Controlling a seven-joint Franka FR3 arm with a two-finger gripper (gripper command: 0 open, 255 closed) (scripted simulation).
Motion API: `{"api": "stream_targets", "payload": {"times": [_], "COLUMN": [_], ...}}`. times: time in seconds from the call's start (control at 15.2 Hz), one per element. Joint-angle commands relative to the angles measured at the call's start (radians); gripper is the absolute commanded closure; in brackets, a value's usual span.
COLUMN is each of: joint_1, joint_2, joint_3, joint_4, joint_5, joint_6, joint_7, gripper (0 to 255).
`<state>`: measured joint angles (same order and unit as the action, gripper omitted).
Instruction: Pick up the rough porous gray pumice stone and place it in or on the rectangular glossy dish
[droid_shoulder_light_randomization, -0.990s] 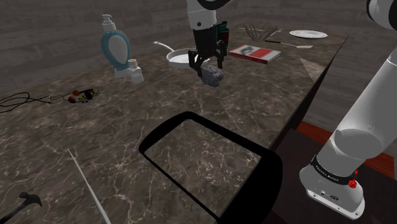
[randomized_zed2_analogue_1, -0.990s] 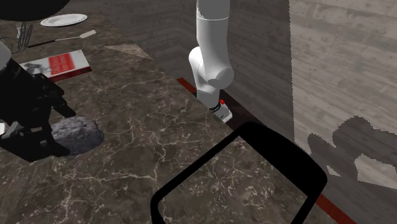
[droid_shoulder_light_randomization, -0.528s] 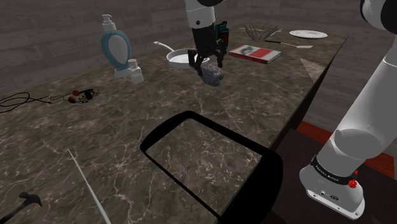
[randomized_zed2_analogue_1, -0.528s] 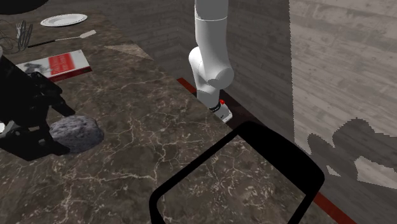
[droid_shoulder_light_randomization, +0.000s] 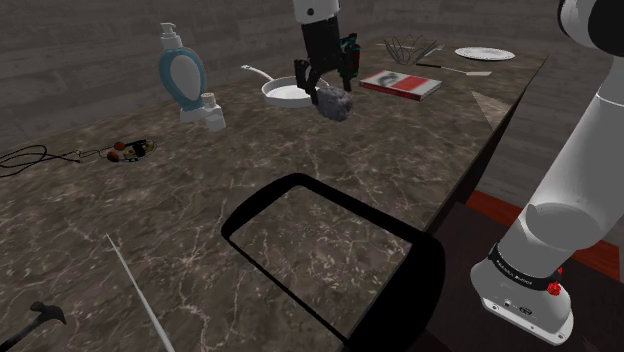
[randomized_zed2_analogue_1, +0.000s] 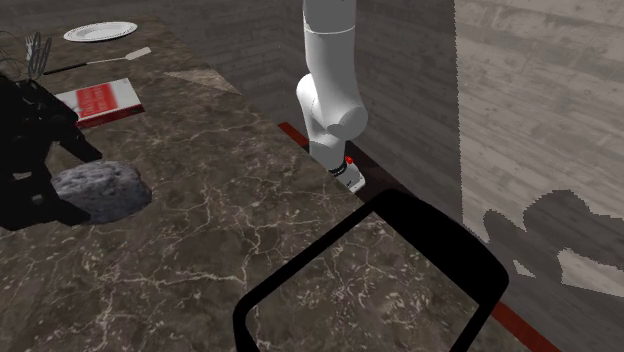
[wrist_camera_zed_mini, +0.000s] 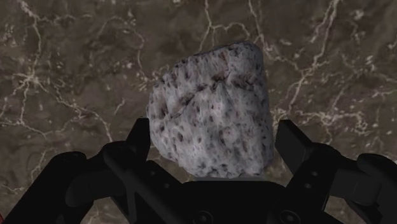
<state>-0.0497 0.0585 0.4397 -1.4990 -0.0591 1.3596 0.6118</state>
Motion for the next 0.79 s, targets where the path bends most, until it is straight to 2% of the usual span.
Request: {"api": "stream_targets", "payload": {"times": [0.0, 0.26, 0.66, 0.73], "joint_1": [0.003, 0.009, 0.069, 0.059], "joint_2": [0.011, 0.031, -0.032, -0.016], "joint_3": [0.002, 0.006, 0.062, 0.052], "joint_4": [0.042, 0.113, 0.043, 0.062], "joint_5": [-0.004, -0.013, 0.038, 0.026], "joint_6": [-0.033, -0.086, -0.076, -0.08], "joint_7": [0.004, 0.008, 0.133, 0.11], "gripper": [255, 255, 255, 255]}}
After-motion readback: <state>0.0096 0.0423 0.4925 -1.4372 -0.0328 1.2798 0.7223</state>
